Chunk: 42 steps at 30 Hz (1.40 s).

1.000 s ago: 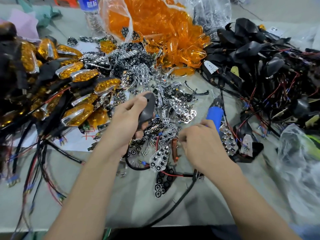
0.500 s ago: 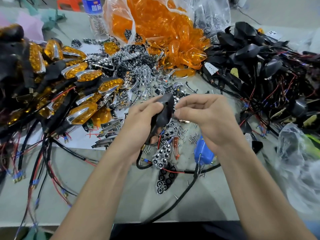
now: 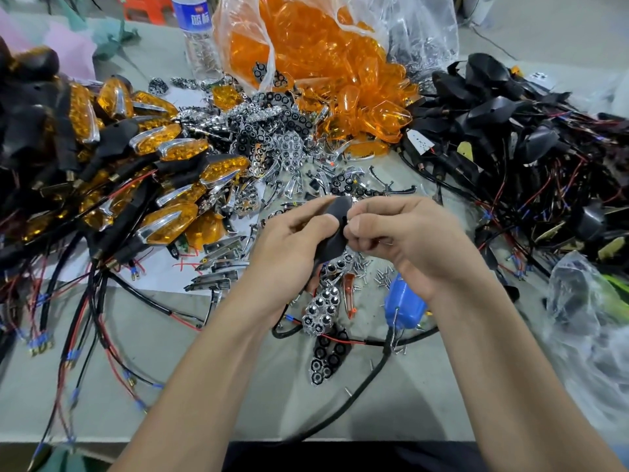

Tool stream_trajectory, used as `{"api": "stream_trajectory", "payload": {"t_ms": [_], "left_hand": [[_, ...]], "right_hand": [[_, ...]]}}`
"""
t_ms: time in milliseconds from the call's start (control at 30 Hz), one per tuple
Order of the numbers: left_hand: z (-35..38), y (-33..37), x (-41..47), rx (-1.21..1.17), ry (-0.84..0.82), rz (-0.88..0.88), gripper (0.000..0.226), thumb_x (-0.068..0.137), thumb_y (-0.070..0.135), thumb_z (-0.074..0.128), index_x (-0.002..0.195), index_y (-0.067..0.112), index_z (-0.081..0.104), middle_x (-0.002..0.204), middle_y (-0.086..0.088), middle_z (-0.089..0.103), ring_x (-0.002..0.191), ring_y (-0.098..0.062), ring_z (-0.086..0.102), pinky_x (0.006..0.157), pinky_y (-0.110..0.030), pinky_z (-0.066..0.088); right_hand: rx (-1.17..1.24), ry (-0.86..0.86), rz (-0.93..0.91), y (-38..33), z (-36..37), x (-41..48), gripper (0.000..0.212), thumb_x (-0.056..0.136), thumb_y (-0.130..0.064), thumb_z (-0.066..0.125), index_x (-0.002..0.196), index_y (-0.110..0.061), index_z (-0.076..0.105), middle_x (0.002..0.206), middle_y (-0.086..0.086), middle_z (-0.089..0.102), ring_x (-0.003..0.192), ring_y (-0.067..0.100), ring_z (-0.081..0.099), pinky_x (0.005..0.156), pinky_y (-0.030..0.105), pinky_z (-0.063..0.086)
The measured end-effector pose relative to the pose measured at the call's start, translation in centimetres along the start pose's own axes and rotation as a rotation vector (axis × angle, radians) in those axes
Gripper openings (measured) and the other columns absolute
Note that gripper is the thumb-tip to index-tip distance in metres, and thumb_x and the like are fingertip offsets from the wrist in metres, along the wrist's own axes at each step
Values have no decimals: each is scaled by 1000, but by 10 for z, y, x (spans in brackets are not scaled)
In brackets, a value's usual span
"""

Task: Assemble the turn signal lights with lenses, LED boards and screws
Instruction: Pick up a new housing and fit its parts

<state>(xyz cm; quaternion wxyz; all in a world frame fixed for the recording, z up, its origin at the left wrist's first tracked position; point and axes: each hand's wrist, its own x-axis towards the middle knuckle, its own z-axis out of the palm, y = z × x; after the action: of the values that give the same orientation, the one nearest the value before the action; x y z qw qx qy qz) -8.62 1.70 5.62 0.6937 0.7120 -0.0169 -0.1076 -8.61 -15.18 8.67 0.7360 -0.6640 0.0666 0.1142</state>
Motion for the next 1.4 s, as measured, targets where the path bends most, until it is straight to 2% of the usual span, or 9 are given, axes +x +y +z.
{"api": "stream_trajectory", "payload": {"t_ms": [333, 667, 733, 800, 867, 1000, 1100, 1200, 1400], "left_hand": [[0, -4, 2, 41, -38, -1, 30, 88, 42, 56, 106, 58, 73, 71, 13, 71, 47, -11, 52, 40, -26, 42], [-1, -2, 5, -80, -18, -92, 27, 93, 33, 59, 110, 46, 77, 67, 9, 71, 55, -16, 54, 37, -23, 39], [-1, -1, 6, -150, -16, -134, 26, 100, 26, 59, 115, 39, 76, 62, 7, 66, 53, -14, 53, 36, -23, 37], [-1, 1, 6, -209, -17, -163, 26, 103, 22, 56, 118, 36, 73, 60, 5, 64, 51, -13, 53, 35, -22, 36], [-1, 1, 6, -235, -16, -171, 26, 104, 21, 55, 116, 35, 73, 61, 3, 64, 49, -12, 52, 34, -22, 36], [-3, -1, 8, -269, 1, -181, 25, 104, 22, 55, 112, 34, 75, 75, -8, 65, 51, -14, 51, 34, -22, 35], [-4, -2, 10, -269, -8, -172, 24, 104, 24, 54, 115, 33, 74, 76, -10, 67, 48, -13, 49, 33, -21, 34], [-5, -4, 10, -269, -15, -165, 25, 104, 25, 54, 109, 35, 77, 85, -16, 68, 51, -15, 50, 34, -22, 35], [-9, -10, 11, -281, -22, -175, 25, 104, 25, 54, 120, 31, 72, 99, -27, 69, 55, -13, 51, 34, -22, 36]], "right_hand": [[67, 0, 147, 0, -3, 4, 15, 86, 6, 69, 81, -6, 76, 72, 17, 59, 51, 12, 51, 64, 27, 54], [-145, 247, -10, 7, 2, 6, 20, 81, -2, 79, 66, -15, 79, 60, 4, 67, 51, 10, 52, 60, 24, 51], [-359, 392, -41, 10, -8, 2, 19, 84, -16, 79, 69, -28, 80, 61, -6, 71, 54, 6, 59, 61, 24, 54], [-861, 616, -18, 15, -26, -6, 12, 84, -37, 75, 73, -32, 76, 59, -9, 67, 58, 9, 59, 63, 30, 50], [-1204, 719, 181, 23, -40, -18, 30, 84, -55, 68, 77, -26, 71, 64, -7, 61, 68, 23, 58, 70, 35, 46], [-1229, 615, 411, 43, -43, -28, 60, 84, -79, 51, 104, -24, 64, 99, 5, 71, 100, 33, 64, 89, 43, 50], [-1300, 607, 415, 53, -34, -23, 72, 84, -80, 53, 116, -16, 54, 100, 9, 64, 98, 35, 57, 101, 47, 45], [-1344, 590, 452, 50, -32, -14, 76, 84, -81, 53, 115, -12, 47, 91, 5, 51, 83, 30, 47, 73, 40, 38], [-1171, 610, 277, 43, -41, -5, 47, 95, -58, 55, 95, -11, 52, 87, 7, 58, 83, 32, 52, 74, 40, 39]]}}
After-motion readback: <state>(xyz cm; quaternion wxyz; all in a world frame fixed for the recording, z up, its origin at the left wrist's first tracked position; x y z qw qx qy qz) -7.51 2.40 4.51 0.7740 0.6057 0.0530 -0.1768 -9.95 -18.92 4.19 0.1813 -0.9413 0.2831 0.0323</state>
